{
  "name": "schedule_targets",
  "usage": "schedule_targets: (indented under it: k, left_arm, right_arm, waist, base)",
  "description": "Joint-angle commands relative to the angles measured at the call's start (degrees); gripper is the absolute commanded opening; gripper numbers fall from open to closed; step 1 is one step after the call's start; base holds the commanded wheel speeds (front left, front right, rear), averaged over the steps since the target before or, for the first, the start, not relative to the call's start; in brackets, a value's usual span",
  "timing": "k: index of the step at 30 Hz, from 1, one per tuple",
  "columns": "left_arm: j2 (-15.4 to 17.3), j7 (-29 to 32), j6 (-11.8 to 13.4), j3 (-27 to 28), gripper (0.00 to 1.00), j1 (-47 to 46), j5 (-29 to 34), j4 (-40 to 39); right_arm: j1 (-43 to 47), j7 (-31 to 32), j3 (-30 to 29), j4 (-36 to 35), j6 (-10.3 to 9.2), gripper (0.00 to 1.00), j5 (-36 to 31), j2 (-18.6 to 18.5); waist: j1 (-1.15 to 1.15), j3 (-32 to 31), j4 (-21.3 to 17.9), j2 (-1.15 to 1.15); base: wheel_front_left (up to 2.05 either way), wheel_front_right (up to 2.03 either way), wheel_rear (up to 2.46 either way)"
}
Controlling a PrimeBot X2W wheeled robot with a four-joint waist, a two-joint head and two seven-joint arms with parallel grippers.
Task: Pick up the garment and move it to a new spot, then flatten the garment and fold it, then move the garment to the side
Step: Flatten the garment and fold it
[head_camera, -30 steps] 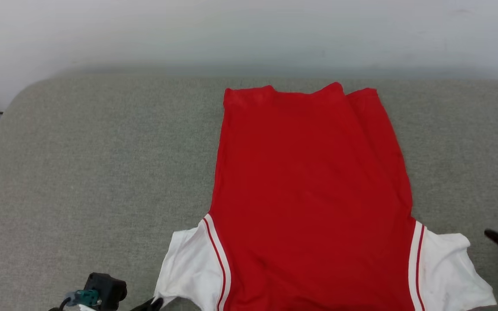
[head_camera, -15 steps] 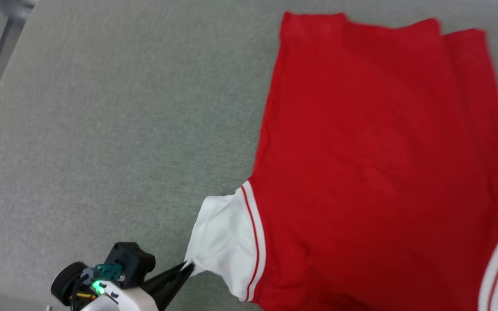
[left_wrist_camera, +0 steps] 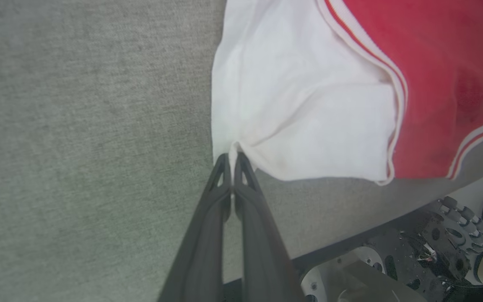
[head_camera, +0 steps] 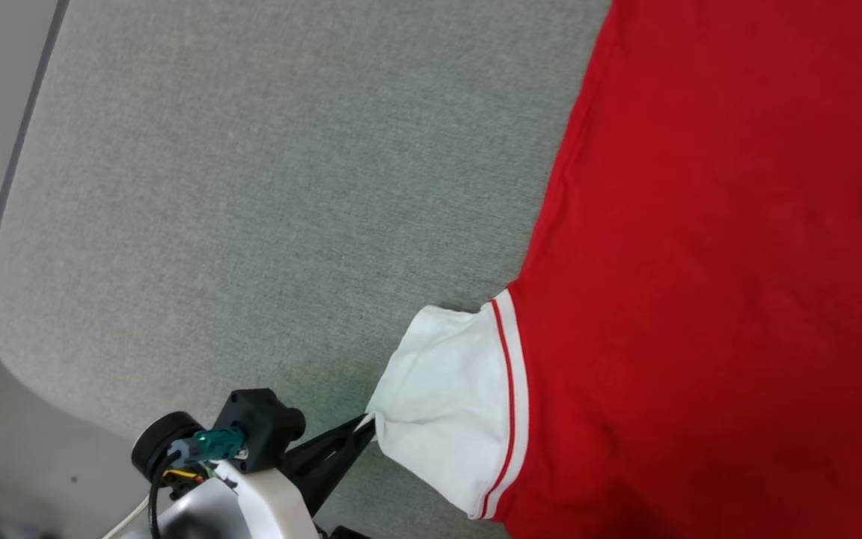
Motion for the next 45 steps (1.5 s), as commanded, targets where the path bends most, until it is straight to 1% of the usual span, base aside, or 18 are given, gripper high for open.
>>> schedule_targets:
  k: [1,5,8,9,10,11,17,22,28,30,32,35,38,39,42,45]
  left_arm:
    - [-0.4,-0.6,-0.4,-0.3,0.0,-1.2,0.3,0.5]
    - [-1.0,-1.4,-0.8,-0.9,0.0,-2.2,0.4,1.8]
    - [-1.2,-1.9,-0.8,-0.9,0.0,-2.4,0.5,2.4]
    - [-1.3,-2.0,-0.9,-1.0,0.0,-2.6,0.5,2.6]
    - [-1.4,-2.2,-0.9,-1.0,0.0,-2.9,0.5,2.8]
    - [-1.6,-2.7,-1.0,-1.0,0.0,-3.2,0.6,2.8]
    - [-2.0,-4.4,-0.7,-0.9,0.0,-3.8,1.6,3.6]
    - [-1.5,-4.6,-0.2,-0.5,0.0,-3.7,1.8,4.0]
    - [-0.8,-4.1,0.8,0.2,0.0,-2.8,1.5,4.1]
    - [-0.5,-3.9,1.1,0.4,0.0,-2.2,1.3,4.1]
    - [-0.2,-3.7,1.6,0.6,0.0,-1.7,1.0,4.0]
    - [0.2,-3.5,2.5,0.7,0.0,-0.6,1.2,3.8]
    - [-0.2,-3.7,3.5,0.7,0.0,0.9,0.6,3.6]
    - [-0.2,-3.7,3.5,0.7,0.0,0.9,0.6,3.6]
    - [-0.3,-3.9,4.2,0.6,0.0,2.4,0.3,3.7]
    - [-0.5,-4.3,5.1,0.7,0.0,3.7,0.1,4.1]
  right_arm:
    - [-1.1,0.2,-0.4,0.8,-0.03,1.0,-1.1,-0.4]
    - [-0.4,0.5,0.8,2.5,-0.03,1.0,-3.0,-1.1]
    - [0.8,0.7,1.8,3.6,-0.03,1.0,-2.5,-0.8]
    - [1.5,1.3,2.4,3.9,-0.03,0.59,-2.7,-0.9]
    - [2.3,1.9,3.1,4.1,-0.03,0.11,-2.7,-1.0]
    - [3.0,2.2,3.5,4.2,-0.03,0.0,-2.7,-1.2]
    - [4.7,1.6,2.7,4.8,-0.03,0.0,-1.9,-1.3]
    - [6.5,-0.2,2.2,5.2,-0.03,0.0,-1.5,-1.0]
    - [10.7,-2.5,1.9,5.4,-0.04,0.0,-0.3,-0.2]
    - [13.1,-3.1,1.9,5.0,-0.04,0.0,0.2,0.2]
    - [15.9,-3.9,2.7,4.4,-0.04,0.0,0.7,-0.3]
    - [19.8,-5.3,3.0,3.7,-0.04,0.0,2.9,0.1]
    - [24.0,-7.1,3.4,3.3,-0.04,0.0,4.8,0.7]
    - [24.0,-7.1,3.4,3.3,-0.04,0.0,4.8,0.7]
    - [28.8,-8.2,3.9,2.4,-0.04,0.0,6.7,0.8]
    - [33.2,-9.3,3.0,0.8,-0.04,0.0,8.5,1.4]
  waist:
    - [-0.01,1.8,1.8,0.0]
    - [-0.01,2.7,2.6,0.0]
    - [-0.01,3.0,2.9,0.0]
    - [-0.01,3.0,2.9,0.0]
    - [-0.01,3.0,3.0,0.0]
    - [-0.01,3.0,3.0,0.0]
    - [-0.01,2.1,2.6,0.0]
    - [-0.01,-0.3,0.8,0.0]
    - [-0.01,-5.3,-2.8,0.0]
    - [-0.01,-7.5,-4.2,0.0]
    - [-0.01,-9.6,-5.6,0.0]
    - [-0.01,-12.7,-7.9,0.0]
    - [-0.01,-15.7,-10.4,0.0]
    - [-0.01,-15.7,-10.4,0.0]
    - [-0.01,-18.5,-12.5,0.0]
    - [-0.01,-20.9,-14.4,0.0]
  base:
    - [0.0,0.0,0.0]
    - [0.0,0.0,0.0]
    - [0.0,0.0,0.0]
    - [0.0,0.0,0.0]
    - [0.0,0.0,0.0]
    - [0.0,0.0,0.0]
    - [0.0,0.0,0.0]
    - [0.0,0.0,0.0]
    - [0.0,0.0,0.0]
    - [0.0,0.0,0.0]
    - [0.0,0.0,0.0]
    - [0.0,0.0,0.0]
    - [0.0,0.0,0.0]
    - [0.0,0.0,0.0]
    - [0.0,0.0,0.0]
    - [0.0,0.0,0.0]
